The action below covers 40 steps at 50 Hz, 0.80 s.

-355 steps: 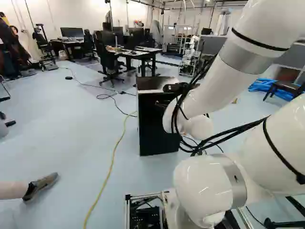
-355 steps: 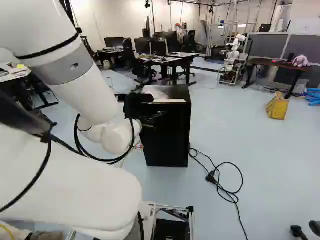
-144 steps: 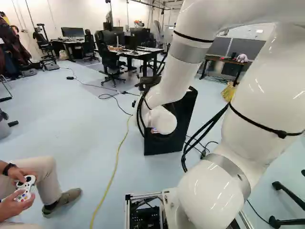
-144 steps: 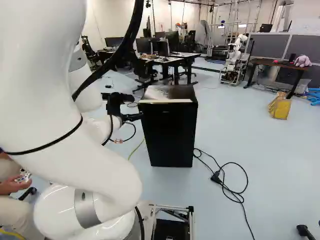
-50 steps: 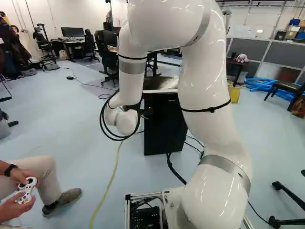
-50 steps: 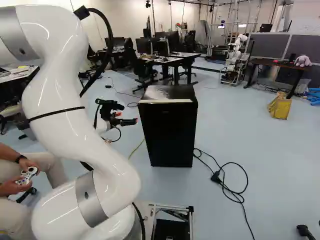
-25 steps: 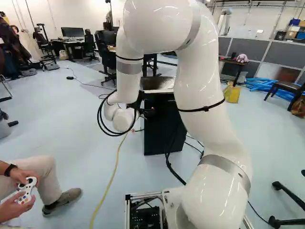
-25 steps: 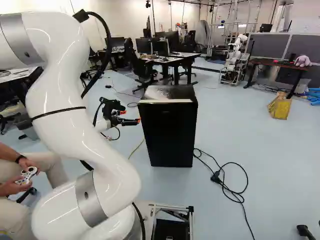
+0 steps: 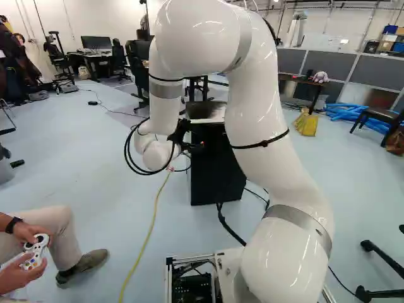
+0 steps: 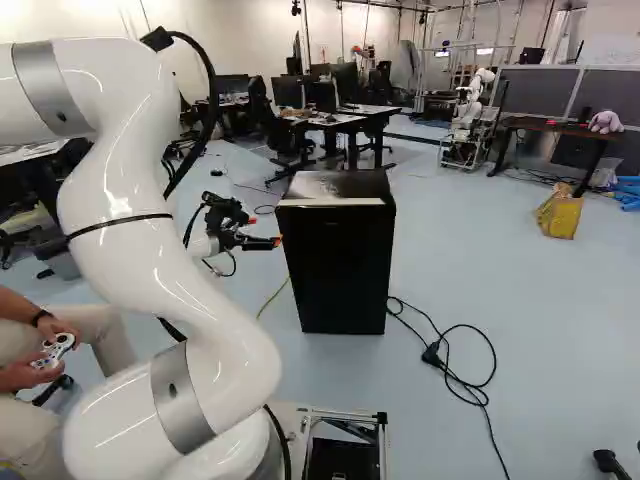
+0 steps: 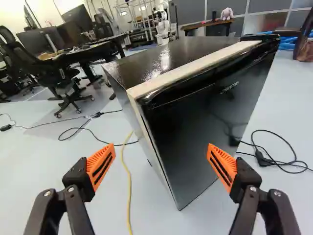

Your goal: Grab a drink from the fridge

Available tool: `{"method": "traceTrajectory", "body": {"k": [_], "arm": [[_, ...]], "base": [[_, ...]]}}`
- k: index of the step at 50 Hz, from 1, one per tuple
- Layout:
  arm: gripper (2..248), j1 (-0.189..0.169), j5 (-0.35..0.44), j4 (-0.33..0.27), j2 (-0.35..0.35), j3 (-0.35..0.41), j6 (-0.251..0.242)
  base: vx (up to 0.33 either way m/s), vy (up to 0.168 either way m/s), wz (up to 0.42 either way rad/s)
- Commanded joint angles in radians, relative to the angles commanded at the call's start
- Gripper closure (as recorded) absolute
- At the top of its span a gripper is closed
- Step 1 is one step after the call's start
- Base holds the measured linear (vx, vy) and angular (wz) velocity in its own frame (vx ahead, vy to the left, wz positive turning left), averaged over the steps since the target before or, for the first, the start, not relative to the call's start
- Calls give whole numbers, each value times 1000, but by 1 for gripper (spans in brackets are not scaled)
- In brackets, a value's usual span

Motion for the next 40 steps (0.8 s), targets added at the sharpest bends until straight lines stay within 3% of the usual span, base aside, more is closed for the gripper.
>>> {"method": "traceTrajectory", "body": {"k": [13, 40], "arm": [[3, -3, 13, 46, -25, -43, 0], [3, -13, 54, 52, -52, -88, 0]], "base": [[0, 0, 0], [0, 0, 0]]}}
